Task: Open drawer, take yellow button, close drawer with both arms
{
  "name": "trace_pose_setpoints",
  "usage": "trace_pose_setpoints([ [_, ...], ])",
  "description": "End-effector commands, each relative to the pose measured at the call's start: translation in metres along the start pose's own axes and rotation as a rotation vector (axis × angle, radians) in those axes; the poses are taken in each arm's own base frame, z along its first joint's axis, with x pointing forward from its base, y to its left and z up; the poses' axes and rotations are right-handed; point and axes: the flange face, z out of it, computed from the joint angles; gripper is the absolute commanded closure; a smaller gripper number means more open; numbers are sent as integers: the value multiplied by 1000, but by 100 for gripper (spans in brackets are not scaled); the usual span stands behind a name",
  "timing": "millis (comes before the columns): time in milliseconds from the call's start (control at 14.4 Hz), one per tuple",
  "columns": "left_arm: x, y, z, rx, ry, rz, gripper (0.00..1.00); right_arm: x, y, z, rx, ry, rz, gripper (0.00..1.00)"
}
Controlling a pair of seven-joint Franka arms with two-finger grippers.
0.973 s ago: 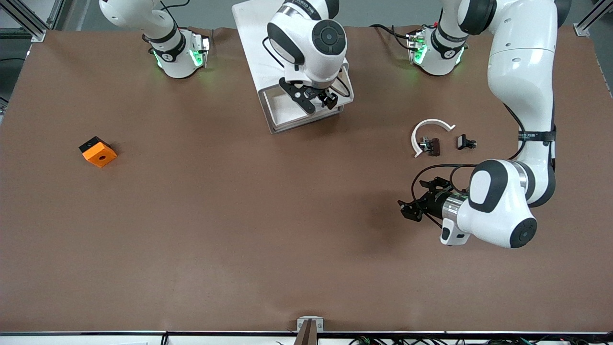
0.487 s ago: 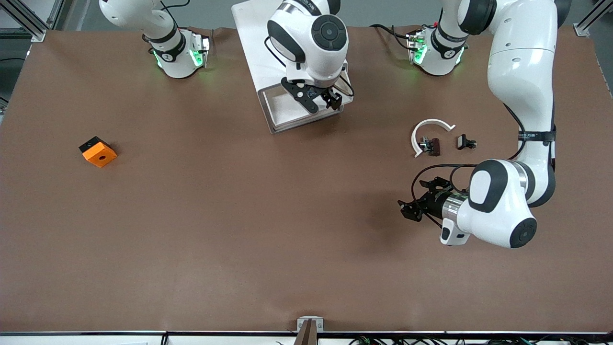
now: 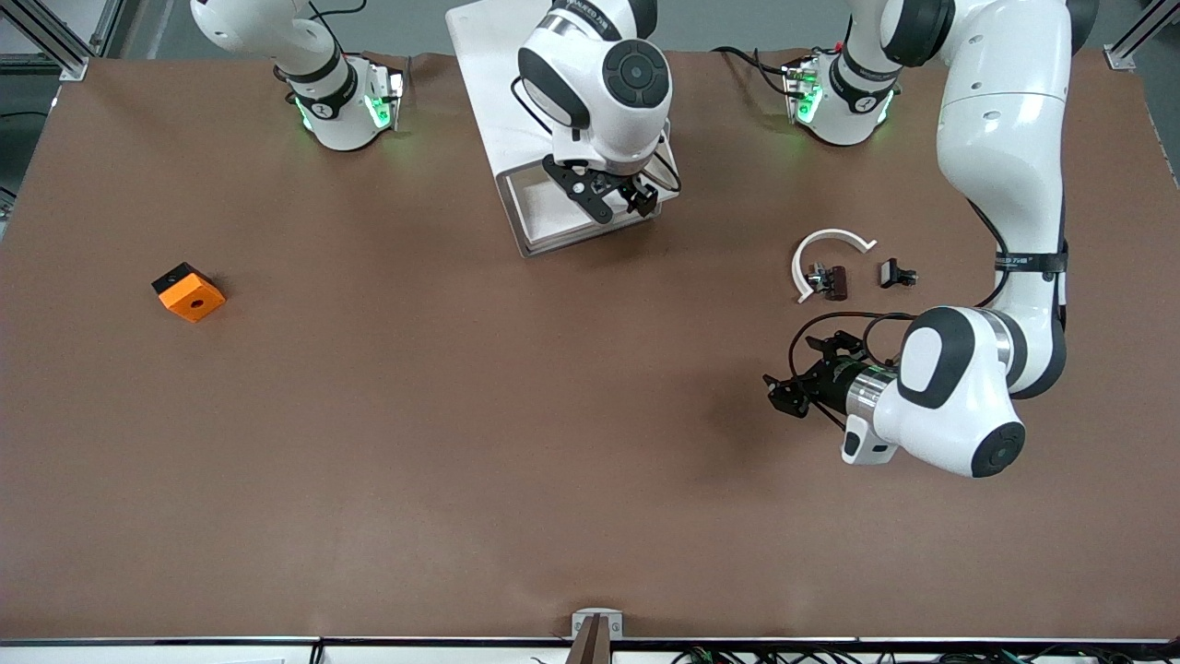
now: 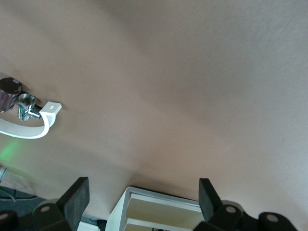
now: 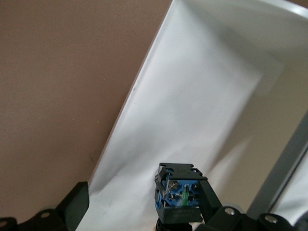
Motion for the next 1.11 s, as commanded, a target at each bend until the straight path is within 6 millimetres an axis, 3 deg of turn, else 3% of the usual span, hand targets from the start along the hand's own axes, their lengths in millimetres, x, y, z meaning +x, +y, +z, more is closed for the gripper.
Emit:
trace_pose_setpoints([
  [0, -9, -2, 0, 18, -11, -20, 0, 1, -7, 4, -6, -21, 7, 0],
  [417, -13, 0, 1, 10, -43, -42, 0, -3, -10, -9, 26, -24, 5, 0],
  [695, -67, 13, 31, 146, -284, -316, 0, -2, -11, -10, 27, -26, 4, 0],
  [904, -114, 30, 69, 329, -358, -528, 0, 1, -10, -10, 17, -27, 6, 0],
  [1043, -130, 39, 98, 419, -389, -674, 0, 9, -10, -10, 3, -41, 14, 0],
])
